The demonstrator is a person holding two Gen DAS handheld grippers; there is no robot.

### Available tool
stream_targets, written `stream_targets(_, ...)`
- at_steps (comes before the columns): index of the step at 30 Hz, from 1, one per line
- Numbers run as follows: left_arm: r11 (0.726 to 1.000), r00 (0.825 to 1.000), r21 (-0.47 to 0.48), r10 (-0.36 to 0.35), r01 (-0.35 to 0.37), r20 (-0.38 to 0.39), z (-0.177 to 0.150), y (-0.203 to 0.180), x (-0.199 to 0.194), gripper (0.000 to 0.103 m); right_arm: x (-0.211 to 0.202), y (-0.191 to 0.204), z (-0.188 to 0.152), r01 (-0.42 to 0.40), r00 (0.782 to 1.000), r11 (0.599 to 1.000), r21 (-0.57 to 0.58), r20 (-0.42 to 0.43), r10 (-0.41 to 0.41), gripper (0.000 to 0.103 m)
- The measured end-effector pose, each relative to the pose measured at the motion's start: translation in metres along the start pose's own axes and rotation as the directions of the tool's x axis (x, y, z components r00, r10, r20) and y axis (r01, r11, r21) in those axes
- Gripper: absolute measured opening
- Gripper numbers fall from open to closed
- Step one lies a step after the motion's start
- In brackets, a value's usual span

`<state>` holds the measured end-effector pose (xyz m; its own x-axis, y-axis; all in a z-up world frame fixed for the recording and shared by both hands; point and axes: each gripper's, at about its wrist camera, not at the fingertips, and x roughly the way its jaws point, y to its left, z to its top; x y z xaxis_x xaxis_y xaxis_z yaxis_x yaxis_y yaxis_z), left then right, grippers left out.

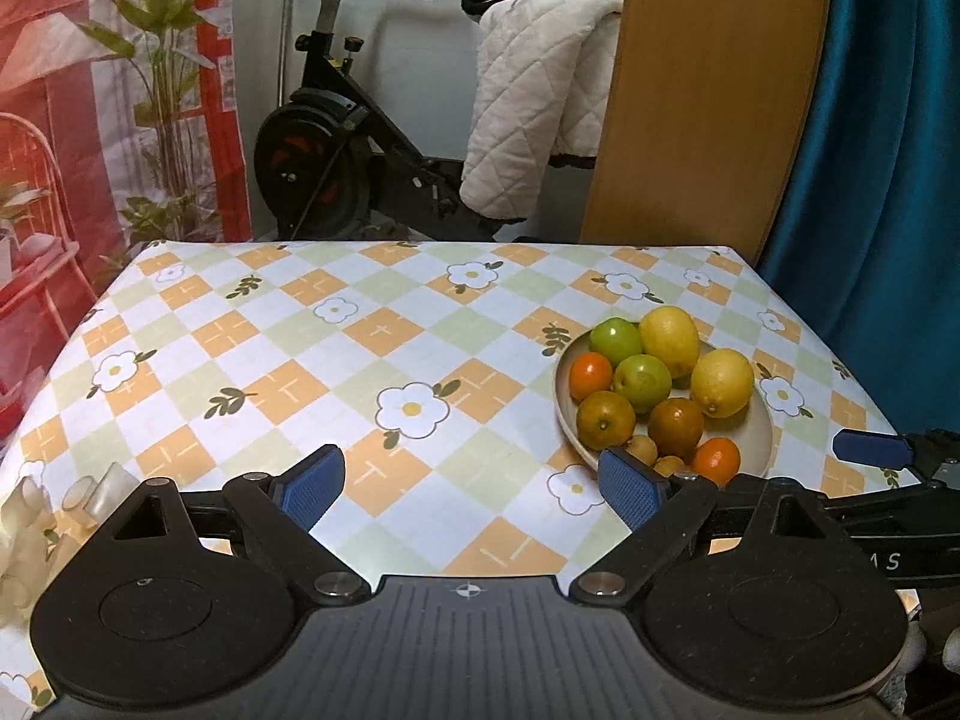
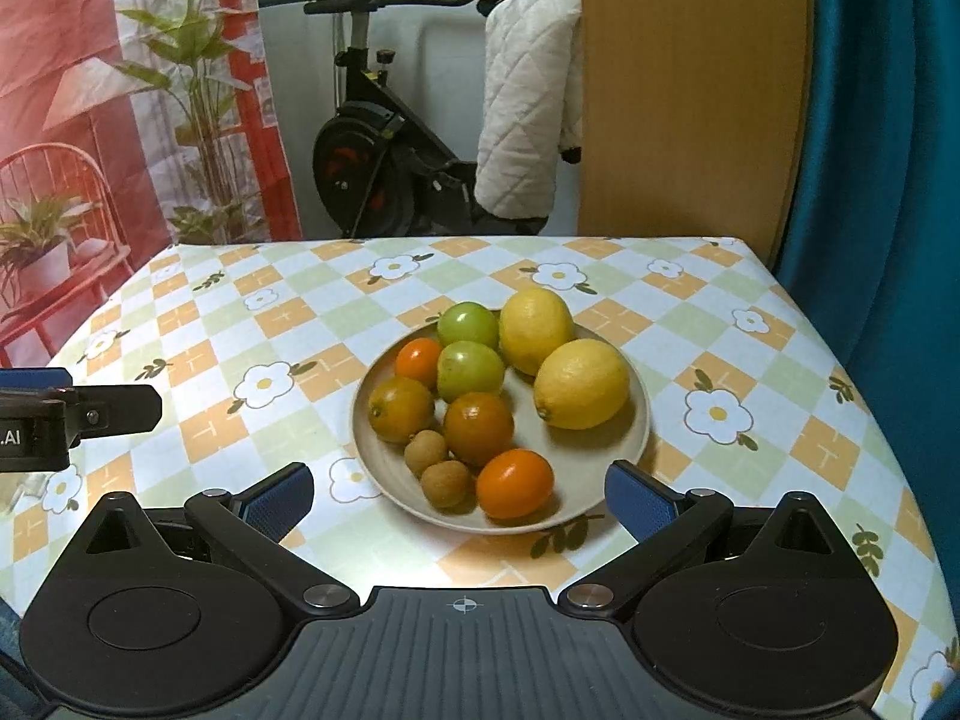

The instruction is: Organize fruits

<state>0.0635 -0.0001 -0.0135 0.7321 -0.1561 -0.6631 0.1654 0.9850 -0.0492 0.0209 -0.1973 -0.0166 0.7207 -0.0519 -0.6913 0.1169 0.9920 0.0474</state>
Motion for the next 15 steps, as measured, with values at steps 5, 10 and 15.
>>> stream_targets(5,1.000,1.000,-0.012,0.007,-0.007,-0.008,-0.0022,0.0015,0.0009,0.093,0.0032,-0.0001,0.0001,-0.002,1.000,1.000,0.004,-0.010,0.002,0.102)
stream_targets(10,1.000,1.000,-0.016,0.017,-0.017,-0.003,-0.0015,0.0007,0.0006,0.093,0.0034,0.0001,0.0001,-0.002,1.000,1.000,0.003,-0.010,0.002,0.102)
stream_targets(15,0.999,1.000,-0.023,0.022,-0.023,-0.004,-0.0020,0.0013,0.0008,0.093,0.0049,0.0004,-0.0001,-0.004,1.000,1.000,-0.002,-0.011,0.004,0.102)
